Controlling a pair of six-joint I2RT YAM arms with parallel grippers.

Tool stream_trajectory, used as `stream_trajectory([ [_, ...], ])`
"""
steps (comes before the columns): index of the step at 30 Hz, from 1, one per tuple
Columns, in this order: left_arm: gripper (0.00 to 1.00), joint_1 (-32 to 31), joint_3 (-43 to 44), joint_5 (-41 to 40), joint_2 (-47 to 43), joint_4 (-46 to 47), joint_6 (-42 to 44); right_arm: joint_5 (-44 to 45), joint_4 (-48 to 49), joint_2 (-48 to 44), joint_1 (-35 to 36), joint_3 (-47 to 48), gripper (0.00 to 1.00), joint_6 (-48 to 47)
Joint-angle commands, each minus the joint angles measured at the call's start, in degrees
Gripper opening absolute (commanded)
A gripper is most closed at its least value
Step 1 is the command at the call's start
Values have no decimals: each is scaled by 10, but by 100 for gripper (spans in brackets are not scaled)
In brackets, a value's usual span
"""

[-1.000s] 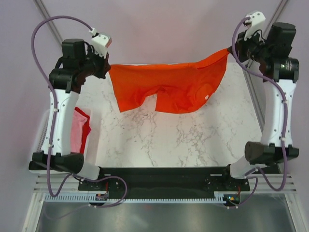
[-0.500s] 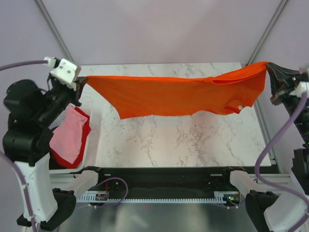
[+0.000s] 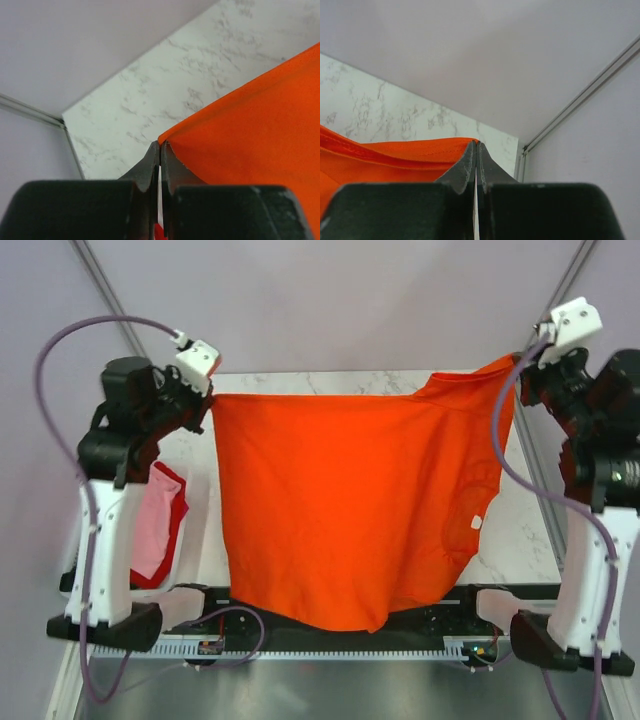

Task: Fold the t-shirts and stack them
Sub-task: Flatten the tshirt out, then fold the tshirt

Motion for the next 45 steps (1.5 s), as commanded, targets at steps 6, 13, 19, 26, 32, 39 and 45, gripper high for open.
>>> stream_trajectory([
  [6, 2, 3, -104, -12, 156, 98, 44, -18, 130, 196, 0, -38, 0, 14],
  [13, 2, 2, -50, 13, 375, 115, 24, -21, 138, 391, 19, -30, 0, -7],
  [19, 2, 3, 111, 11, 546, 116, -21, 31, 159, 541, 35, 47, 0, 5],
  [26, 2, 4, 203, -22, 653, 118, -25, 116, 233, 680, 41, 133, 0, 36],
  [32, 2, 6, 309, -45, 732, 123, -42, 135, 247, 747, 44, 197, 0, 27],
  [39, 2, 6, 340, -53, 735, 139, -47, 147, 262, 745, 51, 211, 0, 29],
  [45, 2, 6, 221, -11, 644, 139, -26, 123, 232, 655, 51, 126, 0, 8],
])
